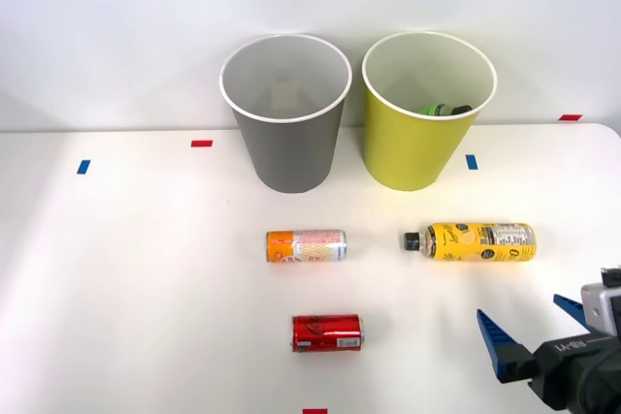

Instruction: Put cans in the gray bin, plastic bottles in the light green bin

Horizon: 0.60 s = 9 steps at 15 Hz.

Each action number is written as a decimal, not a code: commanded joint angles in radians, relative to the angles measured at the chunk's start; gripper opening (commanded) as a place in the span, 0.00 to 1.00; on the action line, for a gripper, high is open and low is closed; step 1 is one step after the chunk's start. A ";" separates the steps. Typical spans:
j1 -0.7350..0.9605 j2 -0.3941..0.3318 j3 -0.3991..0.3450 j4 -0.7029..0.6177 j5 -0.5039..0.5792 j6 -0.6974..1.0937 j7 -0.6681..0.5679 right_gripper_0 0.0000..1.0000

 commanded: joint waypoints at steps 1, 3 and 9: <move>-0.139 -0.077 0.070 -0.016 0.009 0.153 -0.128 1.00; -0.198 -0.134 0.128 -0.015 0.112 0.210 -0.206 1.00; -0.383 -0.370 0.291 -0.012 0.207 0.271 -0.206 1.00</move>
